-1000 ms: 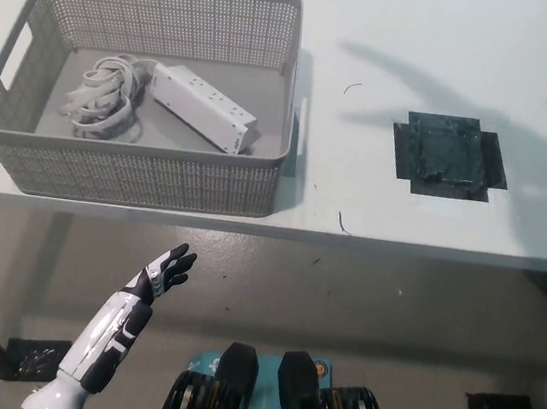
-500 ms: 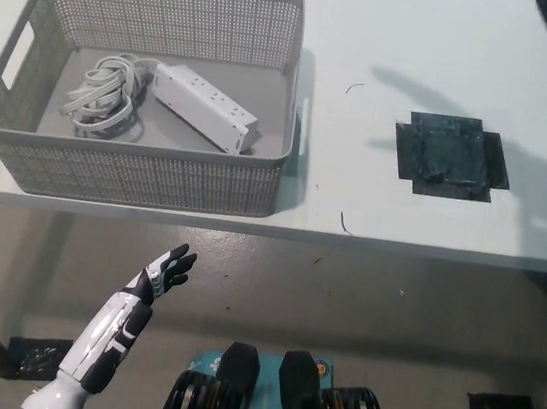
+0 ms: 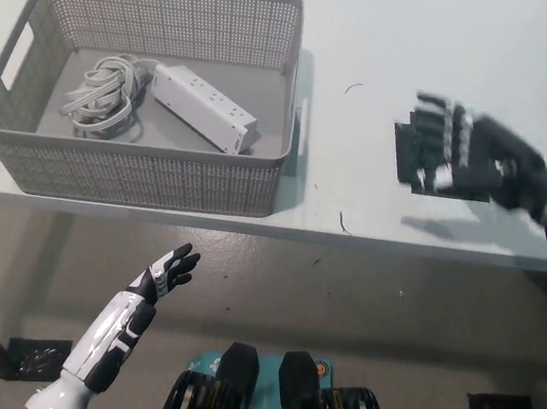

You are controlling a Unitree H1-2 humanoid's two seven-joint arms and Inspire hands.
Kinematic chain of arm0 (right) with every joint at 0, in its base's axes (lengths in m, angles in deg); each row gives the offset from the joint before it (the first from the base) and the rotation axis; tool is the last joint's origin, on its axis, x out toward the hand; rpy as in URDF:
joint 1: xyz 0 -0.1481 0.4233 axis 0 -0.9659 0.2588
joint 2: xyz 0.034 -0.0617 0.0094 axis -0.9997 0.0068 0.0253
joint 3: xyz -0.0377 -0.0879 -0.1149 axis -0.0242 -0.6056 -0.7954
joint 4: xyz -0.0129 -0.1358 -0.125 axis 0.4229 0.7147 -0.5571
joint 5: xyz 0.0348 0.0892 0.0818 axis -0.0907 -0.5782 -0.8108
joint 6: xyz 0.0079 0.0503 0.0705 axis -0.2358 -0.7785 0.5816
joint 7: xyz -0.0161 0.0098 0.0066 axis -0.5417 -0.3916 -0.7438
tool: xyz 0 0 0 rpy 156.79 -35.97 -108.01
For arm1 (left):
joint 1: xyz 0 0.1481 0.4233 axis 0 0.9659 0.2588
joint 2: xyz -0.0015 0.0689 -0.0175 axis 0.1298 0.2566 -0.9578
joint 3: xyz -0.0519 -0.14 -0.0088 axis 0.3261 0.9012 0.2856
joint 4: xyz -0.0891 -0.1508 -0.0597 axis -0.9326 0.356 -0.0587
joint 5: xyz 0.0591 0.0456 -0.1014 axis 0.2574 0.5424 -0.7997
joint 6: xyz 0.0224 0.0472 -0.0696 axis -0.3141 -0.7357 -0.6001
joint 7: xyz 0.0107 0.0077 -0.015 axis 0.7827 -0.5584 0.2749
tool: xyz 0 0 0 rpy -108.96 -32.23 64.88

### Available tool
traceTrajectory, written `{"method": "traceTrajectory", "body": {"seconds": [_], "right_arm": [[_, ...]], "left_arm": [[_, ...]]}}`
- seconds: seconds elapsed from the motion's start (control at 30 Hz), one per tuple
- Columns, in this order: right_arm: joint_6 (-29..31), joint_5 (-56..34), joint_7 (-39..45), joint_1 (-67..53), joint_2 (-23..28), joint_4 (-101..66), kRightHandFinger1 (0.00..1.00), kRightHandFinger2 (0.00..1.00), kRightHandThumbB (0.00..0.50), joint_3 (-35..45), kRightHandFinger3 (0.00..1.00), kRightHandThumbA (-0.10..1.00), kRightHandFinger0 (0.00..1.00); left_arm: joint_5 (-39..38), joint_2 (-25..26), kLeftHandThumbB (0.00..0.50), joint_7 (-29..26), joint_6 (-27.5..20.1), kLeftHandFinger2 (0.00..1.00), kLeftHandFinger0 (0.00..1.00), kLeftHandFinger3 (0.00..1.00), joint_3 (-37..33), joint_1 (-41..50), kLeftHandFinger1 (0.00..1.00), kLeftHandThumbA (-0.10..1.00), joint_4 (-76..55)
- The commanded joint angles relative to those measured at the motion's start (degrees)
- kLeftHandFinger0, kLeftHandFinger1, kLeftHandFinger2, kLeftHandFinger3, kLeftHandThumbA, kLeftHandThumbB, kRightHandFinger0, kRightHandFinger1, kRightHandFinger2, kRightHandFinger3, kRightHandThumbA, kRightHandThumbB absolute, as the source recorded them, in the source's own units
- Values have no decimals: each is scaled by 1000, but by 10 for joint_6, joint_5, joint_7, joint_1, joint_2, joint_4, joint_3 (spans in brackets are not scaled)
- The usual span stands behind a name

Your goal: Use the right hand to pick up a power strip and put it into a container on the left side

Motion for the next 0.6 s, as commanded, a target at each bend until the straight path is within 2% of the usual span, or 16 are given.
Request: {"method": "traceTrajectory", "body": {"seconds": [0.0,0.03,0.07,0.1,0.13,0.17,0.2,0.33,0.4,0.47,0.53,0.57], "right_arm": [[224,-238,-252,-85,-10,-827,1000,1000,404,148,1000,1000,1000],[228,-246,-254,-92,-22,-827,1000,1000,396,137,1000,1000,1000],[228,-267,-258,-97,-37,-827,1000,1000,415,124,1000,1000,1000],[243,-267,-253,-99,-45,-822,1000,1000,400,116,1000,1000,1000],[250,-260,-254,-104,-57,-821,1000,1000,416,107,1000,1000,1000],[245,-252,-260,-117,-82,-824,1000,1000,454,93,1000,1000,1000],[244,-239,-265,-140,-114,-827,1000,1000,456,74,1000,1000,1000],[288,-232,-257,-229,-166,-807,1000,1000,427,49,1000,1000,1000],[314,-236,-251,-252,-167,-793,1000,1000,412,51,1000,1000,1000],[348,-250,-238,-282,-164,-771,1000,1000,403,56,1000,1000,1000],[363,-272,-229,-309,-175,-762,1000,1000,411,47,1000,1000,1000],[356,-247,-238,-326,-193,-771,1000,1000,440,44,1000,1000,1000]], "left_arm": [[-36,-33,237,5,4,1000,1000,1000,-16,-57,1000,1000,-109],[-30,-35,248,4,1,1000,1000,1000,-17,-60,1000,1000,-109],[-29,-37,251,4,-1,1000,1000,1000,-18,-62,1000,1000,-109],[-27,-40,262,3,0,1000,1000,1000,-19,-64,1000,1000,-108],[-27,-42,261,3,-1,1000,1000,1000,-20,-65,1000,1000,-107],[-26,-44,261,3,-2,1000,1000,1000,-21,-66,1000,1000,-106],[-26,-44,259,4,-6,1000,1000,1000,-22,-66,1000,1000,-103],[-22,-43,262,5,-10,1000,1000,1000,-20,-60,1000,1000,-97],[-24,-43,271,7,-11,1000,1000,1000,-19,-60,1000,1000,-92],[-23,-42,258,8,-20,1000,1000,1000,-18,-60,1000,1000,-83],[-14,-41,250,8,-29,1000,1000,1000,-17,-55,1000,1000,-75],[-9,-40,264,6,-25,1000,1000,1000,-16,-52,1000,1000,-76]]}}
